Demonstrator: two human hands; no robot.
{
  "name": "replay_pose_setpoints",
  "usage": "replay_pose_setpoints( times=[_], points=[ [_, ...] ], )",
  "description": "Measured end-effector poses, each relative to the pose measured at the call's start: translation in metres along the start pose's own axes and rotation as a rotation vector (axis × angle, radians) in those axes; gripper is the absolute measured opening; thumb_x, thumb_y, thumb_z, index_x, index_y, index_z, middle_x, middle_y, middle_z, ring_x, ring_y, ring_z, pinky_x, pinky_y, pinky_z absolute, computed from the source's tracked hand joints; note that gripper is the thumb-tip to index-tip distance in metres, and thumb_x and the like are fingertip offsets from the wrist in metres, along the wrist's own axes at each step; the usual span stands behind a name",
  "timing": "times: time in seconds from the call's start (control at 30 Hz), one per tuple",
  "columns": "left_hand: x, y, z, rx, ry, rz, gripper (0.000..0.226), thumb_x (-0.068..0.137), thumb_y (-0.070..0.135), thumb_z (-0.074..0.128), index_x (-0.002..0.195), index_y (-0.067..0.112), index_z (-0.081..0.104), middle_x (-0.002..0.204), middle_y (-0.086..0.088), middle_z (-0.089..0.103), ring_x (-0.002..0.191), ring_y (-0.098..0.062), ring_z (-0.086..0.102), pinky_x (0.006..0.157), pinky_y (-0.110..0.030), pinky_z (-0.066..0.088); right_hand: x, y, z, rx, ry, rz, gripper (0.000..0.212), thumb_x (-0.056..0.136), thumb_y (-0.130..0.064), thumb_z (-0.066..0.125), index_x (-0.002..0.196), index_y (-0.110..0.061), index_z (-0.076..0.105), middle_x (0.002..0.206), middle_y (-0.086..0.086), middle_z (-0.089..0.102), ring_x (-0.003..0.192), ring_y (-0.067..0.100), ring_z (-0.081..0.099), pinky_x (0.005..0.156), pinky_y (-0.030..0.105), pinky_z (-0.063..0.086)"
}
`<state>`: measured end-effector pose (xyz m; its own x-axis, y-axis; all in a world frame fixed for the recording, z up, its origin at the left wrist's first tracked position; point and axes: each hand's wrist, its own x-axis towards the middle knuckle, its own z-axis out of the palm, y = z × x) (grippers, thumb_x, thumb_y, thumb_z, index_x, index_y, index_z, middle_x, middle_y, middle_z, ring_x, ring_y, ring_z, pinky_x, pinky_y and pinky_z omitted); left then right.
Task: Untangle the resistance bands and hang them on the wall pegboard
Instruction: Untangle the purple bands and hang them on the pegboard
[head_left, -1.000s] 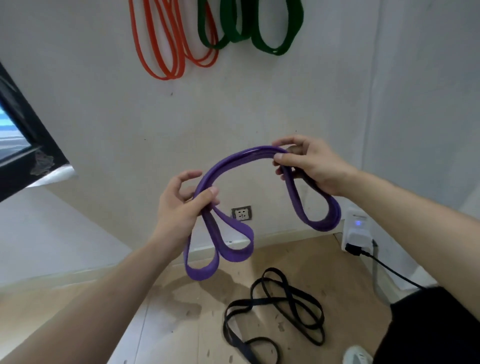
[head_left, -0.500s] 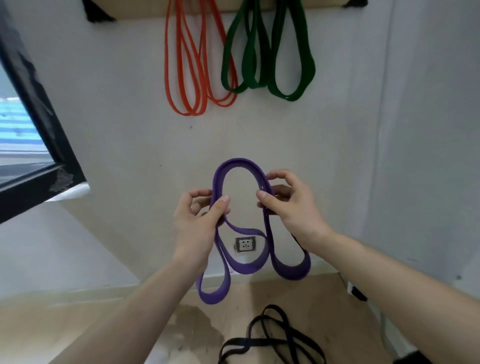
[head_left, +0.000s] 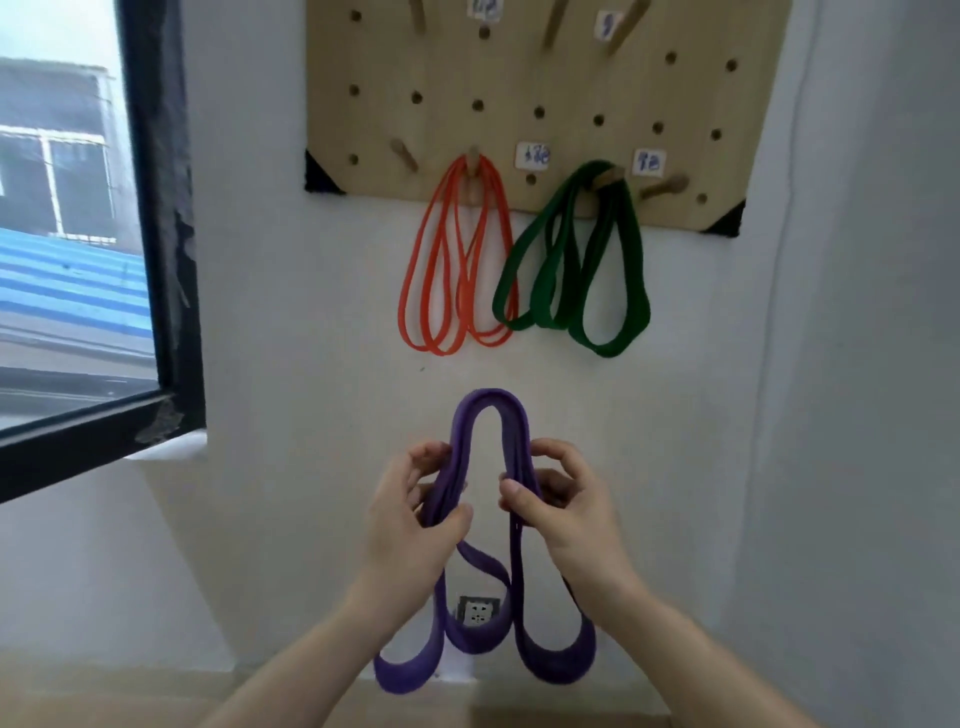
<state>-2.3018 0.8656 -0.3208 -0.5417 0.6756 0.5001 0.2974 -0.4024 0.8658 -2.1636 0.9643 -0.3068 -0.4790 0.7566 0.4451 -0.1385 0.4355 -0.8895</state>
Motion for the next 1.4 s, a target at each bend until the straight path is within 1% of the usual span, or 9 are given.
replay_pose_setpoints(
  times=[0.2, 0.33, 0.47, 0.73, 0.93, 1.03, 1.13, 1.27, 1.4],
  points=[
    [0.057, 0.044, -0.016, 0.122, -0.043, 0.172, 0.054, 0.085, -0.009, 0.069, 0.111, 0.037, 0.058, 0.115, 0.010, 0.066, 0.106, -0.012, 0.068, 0.087, -0.020, 0.056, 0.055, -0.071, -0.009, -0.053, 0.057, -0.141, 0.028, 0.090, -0.020, 0.073, 0.110, -0.037, 0.063, 0.094, 0.000, 0.076, 0.090, 0.015, 0.073, 0.080, 0.029, 0.060],
    [0.100, 0.083, -0.014, 0.120, 0.014, 0.250, 0.046, 0.087, -0.005, 0.069, 0.115, 0.030, 0.061, 0.113, 0.011, 0.067, 0.105, -0.010, 0.067, 0.089, -0.022, 0.057, 0.091, -0.116, -0.012, -0.078, 0.099, -0.224, 0.028, 0.091, -0.018, 0.071, 0.111, -0.035, 0.063, 0.092, 0.000, 0.075, 0.088, 0.015, 0.073, 0.080, 0.029, 0.059],
    [0.141, 0.123, -0.019, 0.065, 0.086, 0.322, 0.041, 0.090, -0.003, 0.067, 0.118, 0.027, 0.060, 0.112, 0.008, 0.068, 0.106, -0.009, 0.067, 0.089, -0.025, 0.058, 0.118, -0.147, -0.001, -0.085, 0.043, -0.255, 0.031, 0.093, -0.015, 0.069, 0.122, -0.025, 0.062, 0.095, -0.002, 0.074, 0.084, 0.008, 0.074, 0.067, 0.020, 0.059],
    [0.202, 0.168, -0.052, 0.151, 0.220, 0.444, 0.038, 0.090, 0.003, 0.070, 0.122, 0.021, 0.061, 0.108, 0.012, 0.068, 0.103, -0.002, 0.065, 0.080, -0.010, 0.053, 0.175, -0.182, 0.047, -0.078, 0.055, -0.352, 0.036, 0.090, -0.020, 0.073, 0.126, -0.021, 0.066, 0.099, -0.001, 0.075, 0.089, 0.014, 0.075, 0.080, 0.037, 0.063],
    [0.229, 0.160, -0.056, 0.173, 0.281, 0.434, 0.040, 0.092, 0.005, 0.068, 0.129, 0.018, 0.060, 0.113, 0.009, 0.068, 0.104, -0.006, 0.066, 0.086, -0.018, 0.055, 0.203, -0.187, 0.063, -0.160, 0.109, -0.424, 0.031, 0.092, -0.021, 0.071, 0.123, -0.022, 0.068, 0.099, -0.012, 0.072, 0.094, 0.007, 0.070, 0.090, 0.032, 0.059],
    [0.243, 0.156, -0.053, 0.184, 0.356, 0.408, 0.038, 0.094, 0.006, 0.065, 0.130, 0.018, 0.061, 0.112, 0.010, 0.064, 0.099, -0.003, 0.061, 0.082, -0.013, 0.049, 0.222, -0.185, 0.071, -0.210, 0.080, -0.406, 0.030, 0.094, -0.023, 0.068, 0.124, -0.023, 0.067, 0.105, -0.009, 0.072, 0.099, 0.010, 0.069, 0.094, 0.036, 0.058],
    [0.258, 0.147, -0.054, 0.183, 0.390, 0.358, 0.036, 0.095, 0.005, 0.062, 0.128, 0.019, 0.063, 0.106, 0.012, 0.062, 0.100, -0.009, 0.060, 0.084, -0.018, 0.046, 0.240, -0.177, 0.086, -0.328, 0.044, -0.409, 0.029, 0.096, -0.028, 0.065, 0.125, -0.025, 0.067, 0.107, -0.008, 0.072, 0.098, 0.011, 0.068, 0.085, 0.028, 0.056],
    [0.281, 0.132, -0.059, 0.266, 0.290, 0.283, 0.038, 0.095, 0.004, 0.062, 0.130, 0.018, 0.063, 0.111, 0.008, 0.063, 0.101, -0.014, 0.062, 0.087, -0.025, 0.046, 0.260, -0.162, 0.102, -0.452, 0.110, -0.361, 0.021, 0.095, -0.027, 0.066, 0.112, -0.018, 0.074, 0.097, -0.004, 0.072, 0.084, 0.010, 0.063, 0.063, 0.014, 0.038],
    [0.296, 0.120, -0.066, 0.327, 0.171, 0.231, 0.041, 0.094, 0.002, 0.063, 0.132, 0.019, 0.061, 0.119, 0.004, 0.064, 0.109, -0.016, 0.062, 0.099, -0.036, 0.053, 0.272, -0.148, 0.108, -0.522, 0.137, -0.274, 0.024, 0.096, -0.029, 0.065, 0.115, -0.017, 0.073, 0.099, -0.002, 0.072, 0.089, 0.015, 0.065, 0.073, 0.024, 0.047]
  ],
)
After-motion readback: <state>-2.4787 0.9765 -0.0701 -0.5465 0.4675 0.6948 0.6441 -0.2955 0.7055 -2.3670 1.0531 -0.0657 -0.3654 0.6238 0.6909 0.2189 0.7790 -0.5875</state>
